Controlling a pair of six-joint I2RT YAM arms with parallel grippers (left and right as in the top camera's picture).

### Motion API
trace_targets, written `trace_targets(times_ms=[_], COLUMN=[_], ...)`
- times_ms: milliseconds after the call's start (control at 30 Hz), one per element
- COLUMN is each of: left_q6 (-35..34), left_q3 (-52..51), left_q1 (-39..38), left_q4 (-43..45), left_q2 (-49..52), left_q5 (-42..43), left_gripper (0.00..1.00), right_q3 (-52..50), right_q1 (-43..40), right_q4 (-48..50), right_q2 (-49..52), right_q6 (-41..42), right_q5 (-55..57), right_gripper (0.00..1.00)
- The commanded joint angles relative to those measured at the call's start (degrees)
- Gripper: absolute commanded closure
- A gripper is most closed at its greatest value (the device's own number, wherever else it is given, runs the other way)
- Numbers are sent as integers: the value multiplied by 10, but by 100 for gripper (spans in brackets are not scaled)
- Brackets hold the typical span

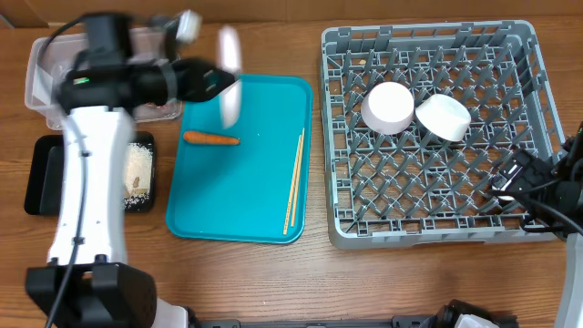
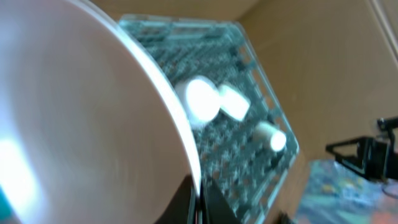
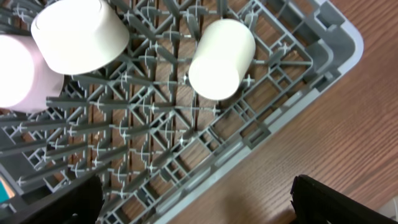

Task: Sort waste into correct bins and load items into the dishwasher
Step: 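Carry the empty plate with the left gripper right to the rack, then stand the plate upright in the rack's left edge and release it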

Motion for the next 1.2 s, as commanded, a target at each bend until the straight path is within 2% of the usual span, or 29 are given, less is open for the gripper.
trace_targets(times_ms=[0, 67, 167, 333, 433, 767, 833, 1000, 1167], left_q6=[-128, -159, -264, -372, -376, -358, -358, -372, -377], left_q3=[10, 10, 10, 10, 10, 9, 9, 9, 9], left_q1=[-109, -162, -244, -268, -266, -258, -257, -262, -270], left_q4=[132, 225, 374, 514, 533, 462, 467, 545, 531], left_q2=[1, 14, 68, 159, 188, 199, 199, 199, 203], left_q5=[-44, -59, -119, -122, -125, -144, -141, -94, -132], left_gripper=[96, 96, 96, 96, 96, 96, 96, 96, 96], right_q3=[13, 13, 13, 13, 13, 13, 13, 13, 13], right_q1=[-1, -1, -1, -1, -1, -1, -1, -1, -1], right_q4=[5, 6, 6, 6, 6, 8, 8, 7, 7], right_q2=[-2, -2, -2, -2, -2, -2, -2, -2, -2], right_q6=[-4, -4, -3, -4, -4, -4, -4, -4, -4], right_q5=[-1, -1, -1, -1, -1, -1, -1, -1, -1], right_gripper=[0, 0, 0, 0, 0, 0, 0, 0, 0])
